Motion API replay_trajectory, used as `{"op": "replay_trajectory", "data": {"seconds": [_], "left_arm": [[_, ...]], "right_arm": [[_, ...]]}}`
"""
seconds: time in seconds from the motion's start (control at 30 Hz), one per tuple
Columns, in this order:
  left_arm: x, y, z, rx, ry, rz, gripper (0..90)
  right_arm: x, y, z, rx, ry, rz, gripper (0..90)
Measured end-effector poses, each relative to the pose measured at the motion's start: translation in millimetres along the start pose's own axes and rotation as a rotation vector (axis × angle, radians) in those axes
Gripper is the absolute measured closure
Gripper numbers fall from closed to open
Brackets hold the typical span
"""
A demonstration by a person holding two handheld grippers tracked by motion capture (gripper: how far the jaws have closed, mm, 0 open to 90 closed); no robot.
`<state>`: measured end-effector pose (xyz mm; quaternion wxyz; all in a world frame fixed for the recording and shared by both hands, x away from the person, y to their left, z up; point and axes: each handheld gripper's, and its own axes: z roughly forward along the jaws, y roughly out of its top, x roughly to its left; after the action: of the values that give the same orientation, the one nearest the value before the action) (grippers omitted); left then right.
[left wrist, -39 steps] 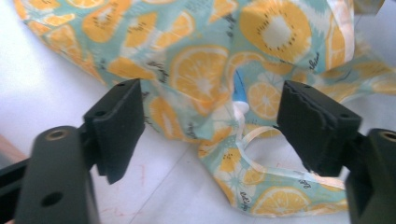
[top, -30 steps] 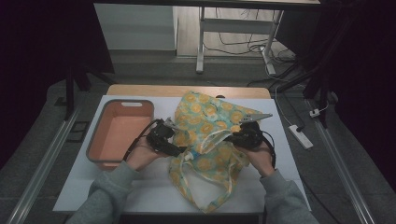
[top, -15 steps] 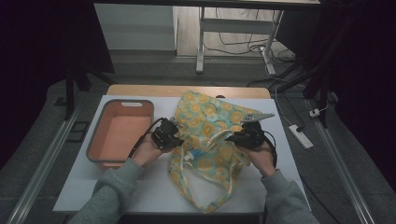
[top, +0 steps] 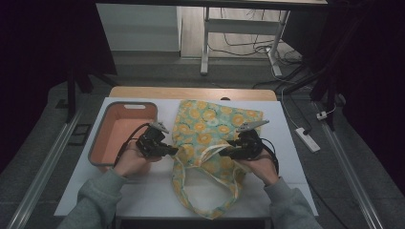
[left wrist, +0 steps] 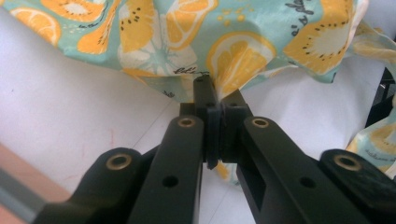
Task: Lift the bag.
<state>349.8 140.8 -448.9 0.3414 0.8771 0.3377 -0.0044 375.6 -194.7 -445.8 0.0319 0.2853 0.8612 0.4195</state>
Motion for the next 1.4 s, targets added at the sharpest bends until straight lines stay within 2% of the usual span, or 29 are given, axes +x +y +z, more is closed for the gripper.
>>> {"op": "replay_trajectory", "data": {"seconds": [0.1, 0.2, 0.23, 0.3, 0.37, 0.4, 0.47, 0.53, 0.6, 0.67, 0.73, 0.77, 0.87, 0.93, 0.97, 1.07, 1.1, 1.13, 1.23, 1.27, 1.33, 1.4], "left_arm": [[5.3, -3.7, 0.1, -0.002, -0.009, -0.014, 88.3], [8.0, -4.8, 0.4, 0.000, -0.010, -0.017, 88.3], [8.6, -4.7, 0.3, 0.001, -0.012, -0.017, 88.3], [8.8, -4.4, 0.5, -0.002, -0.013, -0.020, 88.2], [9.2, -4.1, 0.7, -0.001, -0.014, -0.023, 88.2], [9.4, -3.8, 0.8, -0.001, -0.015, -0.025, 88.2], [10.0, -3.2, 1.4, 0.001, -0.017, -0.025, 88.1], [10.0, -2.3, 2.0, 0.000, -0.020, -0.026, 88.2], [9.8, -1.6, 2.3, 0.000, -0.021, -0.024, 88.1], [10.1, -1.5, 2.3, 0.000, -0.021, -0.024, 88.1], [10.6, -1.7, 2.5, 0.000, -0.022, -0.026, 88.1], [10.9, -1.8, 2.5, 0.002, -0.023, -0.026, 88.1], [11.0, -1.9, 2.8, 0.004, -0.023, -0.025, 88.1], [10.6, -2.2, 2.6, 0.004, -0.022, -0.025, 88.1], [10.6, -2.5, 2.3, 0.003, -0.022, -0.025, 88.1], [10.8, -4.0, 1.2, 0.004, -0.019, -0.028, 88.1], [10.9, -4.6, 0.9, 0.003, -0.019, -0.030, 88.0], [10.9, -4.9, 0.7, 0.004, -0.018, -0.031, 88.0], [10.3, -6.0, 0.7, 0.007, -0.021, -0.032, 88.1], [10.1, -6.2, 0.7, 0.009, -0.023, -0.032, 88.2], [9.5, -6.7, 0.7, 0.010, -0.027, -0.032, 88.2], [9.1, -7.0, -0.1, 0.012, -0.031, -0.030, 88.3]], "right_arm": [[16.7, -2.2, -23.7, -0.075, -0.036, -0.021, 32.5], [31.2, -12.3, -54.5, -0.142, -0.097, -0.019, 28.3], [33.2, -16.4, -60.2, -0.147, -0.114, -0.015, 28.0], [34.6, -32.9, -70.5, -0.112, -0.178, 0.000, 26.3], [31.3, -49.8, -71.8, -0.075, -0.228, 0.032, 24.2], [27.5, -62.0, -70.9, -0.053, -0.253, 0.059, 22.7], [22.2, -76.6, -66.4, -0.025, -0.273, 0.107, 19.5], [20.8, -83.4, -58.5, -0.017, -0.259, 0.147, 16.4], [23.8, -84.3, -46.5, -0.004, -0.236, 0.163, 14.2], [30.2, -81.1, -32.3, 0.031, -0.232, 0.144, 12.0], [34.8, -76.2, -18.9, 0.062, -0.258, 0.143, 12.1], [34.5, -74.9, -14.9, 0.060, -0.263, 0.143, 12.5], [27.1, -70.6, 1.3, 0.063, -0.278, 0.186, 12.8], [23.9, -68.6, 10.0, 0.069, -0.271, 0.199, 15.4], [24.0, -68.2, 15.4, 0.092, -0.285, 0.182, 16.2], [25.0, -71.0, 28.0, 0.164, -0.322, 0.131, 26.4], [25.6, -72.7, 30.4, 0.185, -0.353, 0.109, 30.5], [25.3, -73.8, 30.4, 0.194, -0.359, 0.104, 36.9], [24.4, -74.8, 25.1, 0.200, -0.339, 0.078, 67.0], [24.1, -75.7, 22.6, 0.213, -0.350, 0.054, 75.9], [22.1, -77.5, 17.5, 0.224, -0.320, 0.062, 83.5], [21.4, -78.4, 10.8, 0.233, -0.302, 0.065, 86.4]]}}
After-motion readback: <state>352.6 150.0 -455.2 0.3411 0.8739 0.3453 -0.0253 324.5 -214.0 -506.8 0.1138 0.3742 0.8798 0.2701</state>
